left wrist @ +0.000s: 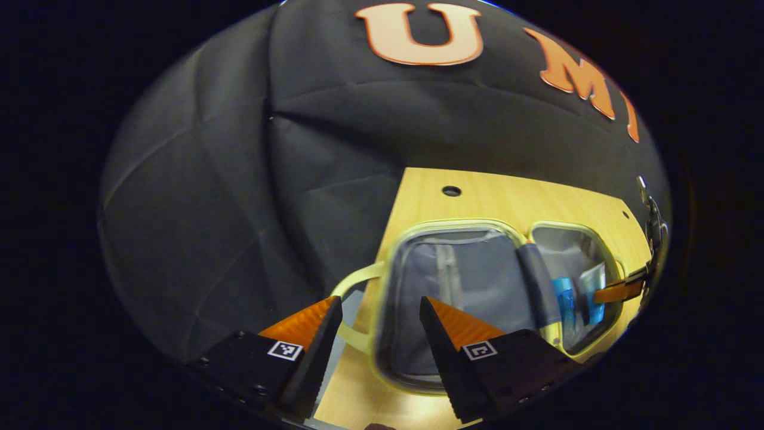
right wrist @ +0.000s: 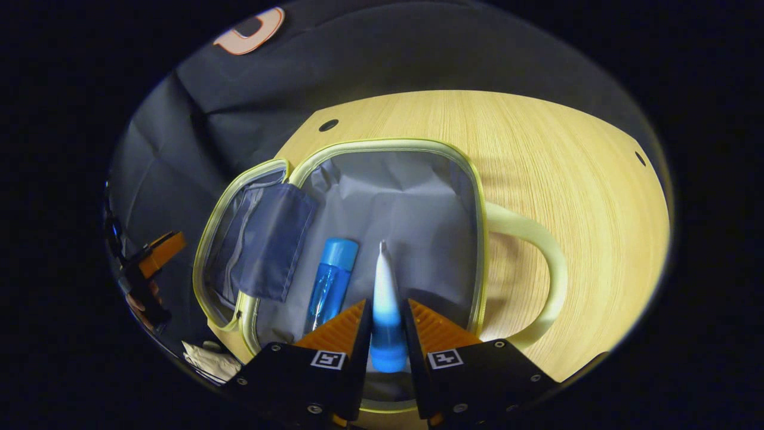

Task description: First open the suitcase, pack the skin care products into it, and then close the suitcase.

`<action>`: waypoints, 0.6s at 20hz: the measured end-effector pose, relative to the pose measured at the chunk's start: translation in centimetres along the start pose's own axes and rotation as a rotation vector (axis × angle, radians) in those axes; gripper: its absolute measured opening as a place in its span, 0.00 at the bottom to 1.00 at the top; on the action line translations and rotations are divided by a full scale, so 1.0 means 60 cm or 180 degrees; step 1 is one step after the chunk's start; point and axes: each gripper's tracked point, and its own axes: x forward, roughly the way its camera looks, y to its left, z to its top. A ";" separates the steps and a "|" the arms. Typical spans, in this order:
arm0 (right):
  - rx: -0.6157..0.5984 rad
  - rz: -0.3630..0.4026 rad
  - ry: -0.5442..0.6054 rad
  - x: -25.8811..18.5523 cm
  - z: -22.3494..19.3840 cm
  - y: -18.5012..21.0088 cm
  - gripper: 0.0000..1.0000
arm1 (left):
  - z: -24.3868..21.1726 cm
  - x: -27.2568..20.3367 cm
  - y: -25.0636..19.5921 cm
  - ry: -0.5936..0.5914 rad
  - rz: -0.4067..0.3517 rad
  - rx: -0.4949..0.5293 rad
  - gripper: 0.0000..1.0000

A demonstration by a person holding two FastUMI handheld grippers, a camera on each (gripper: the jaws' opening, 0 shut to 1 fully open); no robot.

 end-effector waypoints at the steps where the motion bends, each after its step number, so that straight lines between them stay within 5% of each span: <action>1: 0.0064 0.0032 -0.0006 -0.005 0.000 0.004 0.37 | -0.003 0.001 0.018 -0.0003 0.0038 -0.0068 0.82; 5: 0.0263 0.0010 -0.0287 -0.029 0.054 -0.007 0.66 | -0.024 0.022 0.077 0.0075 0.0160 -0.0332 0.82; 12: 0.0358 -0.0326 -0.0973 -0.140 0.140 -0.106 0.85 | -0.067 0.075 0.094 0.0444 -0.0139 -0.1586 0.86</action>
